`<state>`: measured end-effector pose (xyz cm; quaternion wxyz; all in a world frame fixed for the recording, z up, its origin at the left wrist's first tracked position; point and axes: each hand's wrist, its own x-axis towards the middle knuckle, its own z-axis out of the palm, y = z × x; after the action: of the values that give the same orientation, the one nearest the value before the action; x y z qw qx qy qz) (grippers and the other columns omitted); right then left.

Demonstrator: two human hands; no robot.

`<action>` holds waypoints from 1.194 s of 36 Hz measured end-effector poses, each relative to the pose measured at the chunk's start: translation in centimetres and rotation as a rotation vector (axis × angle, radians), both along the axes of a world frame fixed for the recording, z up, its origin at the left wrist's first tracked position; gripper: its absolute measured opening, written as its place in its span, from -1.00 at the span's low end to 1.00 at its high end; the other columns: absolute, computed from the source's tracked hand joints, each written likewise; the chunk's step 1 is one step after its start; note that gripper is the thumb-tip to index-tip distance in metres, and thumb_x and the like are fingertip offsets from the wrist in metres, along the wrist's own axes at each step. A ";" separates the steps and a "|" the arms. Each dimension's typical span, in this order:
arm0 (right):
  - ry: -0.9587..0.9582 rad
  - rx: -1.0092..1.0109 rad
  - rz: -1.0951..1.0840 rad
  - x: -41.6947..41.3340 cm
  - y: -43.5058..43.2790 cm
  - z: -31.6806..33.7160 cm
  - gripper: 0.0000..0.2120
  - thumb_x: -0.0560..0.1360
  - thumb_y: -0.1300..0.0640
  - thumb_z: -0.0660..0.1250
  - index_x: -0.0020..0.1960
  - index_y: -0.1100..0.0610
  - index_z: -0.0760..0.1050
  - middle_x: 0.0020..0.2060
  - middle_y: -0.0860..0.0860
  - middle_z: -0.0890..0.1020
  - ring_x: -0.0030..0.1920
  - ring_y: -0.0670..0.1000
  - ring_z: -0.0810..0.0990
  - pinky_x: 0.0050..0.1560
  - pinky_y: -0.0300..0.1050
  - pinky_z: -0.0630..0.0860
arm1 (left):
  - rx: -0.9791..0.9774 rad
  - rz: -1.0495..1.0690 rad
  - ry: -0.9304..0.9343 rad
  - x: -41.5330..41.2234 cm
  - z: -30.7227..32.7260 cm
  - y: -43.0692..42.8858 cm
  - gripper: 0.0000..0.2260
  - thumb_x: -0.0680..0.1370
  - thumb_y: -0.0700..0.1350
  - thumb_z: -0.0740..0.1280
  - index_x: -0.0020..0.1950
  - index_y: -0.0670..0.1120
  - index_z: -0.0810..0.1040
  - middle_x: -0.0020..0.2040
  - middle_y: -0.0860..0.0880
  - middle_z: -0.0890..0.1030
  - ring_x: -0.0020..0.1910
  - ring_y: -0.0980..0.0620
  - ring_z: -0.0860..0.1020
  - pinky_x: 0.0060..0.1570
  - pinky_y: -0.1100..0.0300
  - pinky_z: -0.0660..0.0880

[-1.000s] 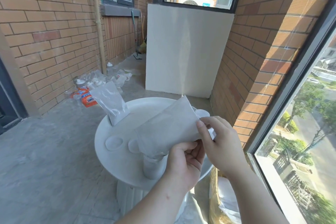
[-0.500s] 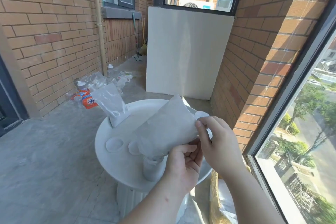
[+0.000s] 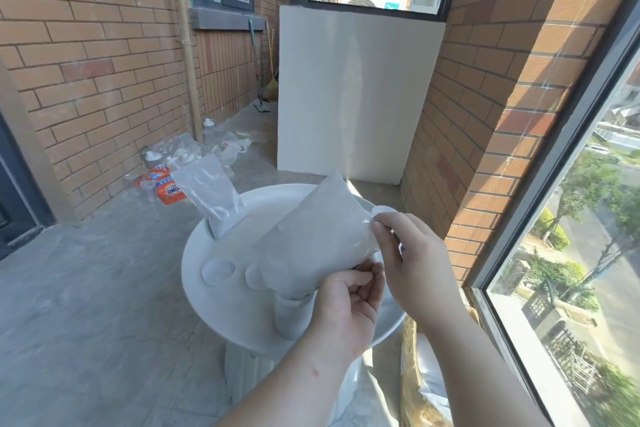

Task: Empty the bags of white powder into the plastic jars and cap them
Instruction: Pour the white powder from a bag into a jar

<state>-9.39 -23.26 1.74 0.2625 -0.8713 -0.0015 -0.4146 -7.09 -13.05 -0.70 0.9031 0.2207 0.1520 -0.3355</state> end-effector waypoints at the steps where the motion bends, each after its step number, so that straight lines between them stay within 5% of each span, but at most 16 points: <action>1: 0.010 0.018 0.010 0.0 0.0 0.1 -0.91 0.61 0.24 0.34 0.01 0.09 0.60 -0.17 -0.02 0.59 -0.20 -0.07 0.47 -0.20 -0.38 0.37 | -0.001 0.001 0.001 0.0 0.0 0.0 -0.75 0.47 -0.50 0.17 -0.22 -0.32 0.62 -0.23 -0.17 0.64 -0.33 -0.05 0.67 -0.24 0.20 0.65; 11: 0.006 0.001 -0.011 -0.1 0.0 0.4 -0.92 0.59 0.25 0.35 0.00 0.14 0.62 -0.16 -0.02 0.60 -0.16 -0.28 0.47 -0.15 -0.48 0.33 | -0.004 0.015 0.011 0.1 0.0 0.0 -0.77 0.47 -0.49 0.18 -0.19 -0.30 0.60 -0.25 -0.15 0.64 -0.33 -0.04 0.66 -0.16 0.21 0.64; 24: 0.014 -0.007 -0.027 -0.1 -0.1 0.2 -0.93 0.59 0.22 0.36 -0.06 0.12 0.60 -0.25 -0.11 0.49 -0.22 -0.26 0.45 -0.21 -0.46 0.30 | -0.008 0.011 0.011 0.2 -0.2 0.0 -0.81 0.48 -0.44 0.19 -0.11 -0.33 0.60 -0.19 -0.18 0.65 -0.31 -0.05 0.67 -0.17 0.20 0.64; 32: 0.026 0.033 0.001 -0.3 0.2 0.4 -0.94 0.58 0.20 0.38 -0.06 0.12 0.61 -0.20 -0.04 0.59 -0.19 -0.25 0.48 -0.18 -0.49 0.32 | -0.017 0.011 0.012 0.3 -0.4 -0.1 -0.81 0.47 -0.43 0.20 -0.12 -0.33 0.61 -0.18 -0.18 0.65 -0.30 -0.04 0.67 -0.12 0.20 0.62; 39: 0.139 0.149 0.044 -1.4 -1.0 0.6 -0.88 0.62 0.06 0.32 0.00 0.02 0.64 -0.15 -0.17 0.62 -0.09 -0.15 0.55 -0.15 -0.42 0.37 | -0.013 0.008 0.004 0.2 -0.2 -0.2 -0.80 0.48 -0.43 0.20 -0.15 -0.31 0.63 -0.20 -0.17 0.65 -0.33 -0.02 0.66 -0.22 0.23 0.63; 43: 0.207 0.193 0.035 -2.0 -2.0 0.6 -0.87 0.59 0.15 0.33 -0.01 -0.04 0.63 -0.11 -0.22 0.62 -0.05 -0.15 0.55 -0.11 -0.41 0.39 | -0.014 0.013 -0.001 0.3 -0.1 -0.2 -0.80 0.48 -0.44 0.20 -0.13 -0.32 0.62 -0.21 -0.16 0.65 -0.33 -0.02 0.65 -0.21 0.24 0.62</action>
<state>-11.36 -25.23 2.34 0.3510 -0.8800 0.0501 -0.3160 -6.81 -13.27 -0.77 0.9070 0.2133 0.1508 -0.3305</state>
